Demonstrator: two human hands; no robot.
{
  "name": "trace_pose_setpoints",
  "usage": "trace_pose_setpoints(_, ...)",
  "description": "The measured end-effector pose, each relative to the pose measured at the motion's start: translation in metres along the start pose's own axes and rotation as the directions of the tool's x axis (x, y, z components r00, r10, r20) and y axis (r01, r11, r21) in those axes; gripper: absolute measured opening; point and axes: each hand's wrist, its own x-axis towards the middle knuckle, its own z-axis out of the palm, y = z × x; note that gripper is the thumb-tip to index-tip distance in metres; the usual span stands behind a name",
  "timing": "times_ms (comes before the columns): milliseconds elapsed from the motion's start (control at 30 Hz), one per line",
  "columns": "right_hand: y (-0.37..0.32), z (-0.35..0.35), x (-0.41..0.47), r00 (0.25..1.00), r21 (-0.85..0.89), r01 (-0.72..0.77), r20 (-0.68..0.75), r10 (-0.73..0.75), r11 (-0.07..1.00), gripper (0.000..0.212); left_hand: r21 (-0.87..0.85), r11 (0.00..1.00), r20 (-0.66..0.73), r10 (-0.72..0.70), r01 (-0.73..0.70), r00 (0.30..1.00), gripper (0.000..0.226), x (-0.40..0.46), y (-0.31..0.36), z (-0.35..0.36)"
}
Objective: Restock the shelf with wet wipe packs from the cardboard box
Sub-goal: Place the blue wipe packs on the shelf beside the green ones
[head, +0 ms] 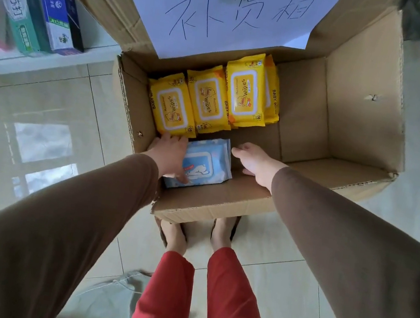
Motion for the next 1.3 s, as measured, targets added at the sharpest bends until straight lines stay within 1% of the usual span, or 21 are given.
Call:
trace_pose_setpoints(100, -0.003, 0.010, 0.016, 0.994, 0.109, -0.076, 0.091, 0.066, 0.991, 0.058, 0.047, 0.999, 0.030, 0.012, -0.013, 0.999, 0.100, 0.006, -0.006, -0.002)
trace_pose_setpoints(167, -0.004, 0.016, 0.029, 0.984, 0.209, -0.130, 0.146, 0.101, 0.969, 0.055, 0.072, 0.997, 0.050, 0.024, -0.028, 0.998, 0.098, 0.008, -0.007, -0.007)
trace_pose_setpoints(200, -0.004, 0.017, 0.034, 0.979, 0.259, -0.153, 0.171, 0.110, 0.954, 0.050, 0.052, 0.998, 0.064, 0.031, -0.034, 0.997, 0.095, 0.008, -0.006, -0.009)
trace_pose_setpoints(267, -0.003, 0.016, 0.041, 0.971, 0.322, -0.169, 0.215, 0.102, 0.931, 0.044, -0.089, 0.995, 0.072, 0.047, -0.040, 0.996, 0.081, 0.002, -0.006, -0.011)
trace_pose_setpoints(333, 0.001, 0.013, 0.044, 0.966, 0.306, -0.160, 0.245, 0.085, 0.938, 0.038, -0.236, 0.971, 0.032, 0.036, -0.027, 0.999, 0.070, -0.008, -0.006, -0.012)
trace_pose_setpoints(400, 0.003, 0.011, 0.046, 0.961, 0.255, -0.166, 0.258, 0.098, 0.953, 0.022, -0.327, 0.945, -0.020, -0.004, -0.003, 1.000, 0.070, -0.022, -0.007, -0.017)
trace_pose_setpoints(433, 0.003, 0.012, 0.046, 0.960, 0.226, -0.172, 0.255, 0.113, 0.959, 0.017, -0.360, 0.933, -0.050, -0.026, 0.007, 0.998, 0.073, -0.030, -0.006, -0.022)
trace_pose_setpoints(500, 0.002, 0.016, 0.049, 0.964, 0.167, -0.159, 0.240, 0.117, 0.973, 0.014, -0.365, 0.931, -0.105, -0.063, 0.020, 0.992, 0.075, -0.044, -0.007, -0.038)
trace_pose_setpoints(567, 0.000, 0.024, 0.051, 0.966, 0.105, -0.121, 0.240, 0.093, 0.987, 0.025, -0.295, 0.955, -0.162, -0.082, 0.031, 0.983, 0.073, -0.057, -0.009, -0.055)
trace_pose_setpoints(633, 0.000, 0.036, 0.055, 0.967, -0.002, -0.030, 0.253, 0.030, 1.000, 0.053, -0.247, 0.967, -0.235, -0.117, 0.057, 0.965, 0.073, -0.067, -0.015, -0.070)
trace_pose_setpoints(667, -0.002, 0.042, 0.050, 0.966, -0.042, 0.027, 0.257, -0.015, 0.999, 0.065, -0.253, 0.964, -0.269, -0.147, 0.078, 0.952, 0.073, -0.071, -0.018, -0.077)
trace_pose_setpoints(700, -0.004, 0.048, 0.047, 0.964, -0.031, 0.070, 0.259, -0.060, 0.997, 0.068, -0.290, 0.952, -0.289, -0.184, 0.097, 0.940, 0.073, -0.074, -0.021, -0.083)
trace_pose_setpoints(767, -0.005, 0.054, 0.037, 0.956, 0.061, 0.114, 0.266, -0.126, 0.992, 0.062, -0.420, 0.901, -0.293, -0.251, 0.111, 0.923, 0.070, -0.083, -0.025, -0.094)
trace_pose_setpoints(800, -0.006, 0.053, 0.027, 0.952, 0.094, 0.133, 0.264, -0.154, 0.987, 0.058, -0.477, 0.873, -0.290, -0.266, 0.102, 0.919, 0.068, -0.089, -0.026, -0.099)
trace_pose_setpoints(867, -0.007, 0.046, 0.002, 0.953, 0.103, 0.169, 0.237, -0.190, 0.980, 0.061, -0.554, 0.829, -0.286, -0.274, 0.075, 0.918, 0.066, -0.105, -0.029, -0.106)
trace_pose_setpoints(933, -0.011, 0.030, -0.034, 0.960, 0.110, 0.176, 0.202, -0.195, 0.978, 0.061, -0.604, 0.795, -0.286, -0.284, 0.058, 0.915, 0.065, -0.130, -0.033, -0.113)
trace_pose_setpoints(1000, -0.022, 0.010, -0.085, 0.956, 0.121, 0.201, 0.192, -0.221, 0.972, 0.052, -0.637, 0.770, -0.288, -0.288, 0.042, 0.913, 0.063, -0.165, -0.038, -0.120)
trace_pose_setpoints(1067, -0.038, -0.009, -0.143, 0.944, 0.088, 0.238, 0.212, -0.251, 0.967, 0.048, -0.680, 0.733, -0.289, -0.296, 0.022, 0.910, 0.062, -0.210, -0.046, -0.129)
trace_pose_setpoints(1200, -0.085, -0.027, -0.262, 0.912, -0.011, 0.335, 0.256, -0.322, 0.942, 0.071, -0.768, 0.640, -0.304, -0.333, -0.023, 0.893, 0.058, -0.316, -0.073, -0.151)
trace_pose_setpoints(1233, -0.100, -0.027, -0.290, 0.904, -0.025, 0.357, 0.260, -0.339, 0.934, 0.070, -0.791, 0.610, -0.313, -0.341, -0.044, 0.886, 0.058, -0.343, -0.083, -0.158)
trace_pose_setpoints(1300, -0.136, -0.020, -0.347, 0.879, -0.043, 0.413, 0.278, -0.386, 0.910, 0.059, -0.834, 0.545, -0.324, -0.367, -0.081, 0.872, 0.059, -0.394, -0.108, -0.171)
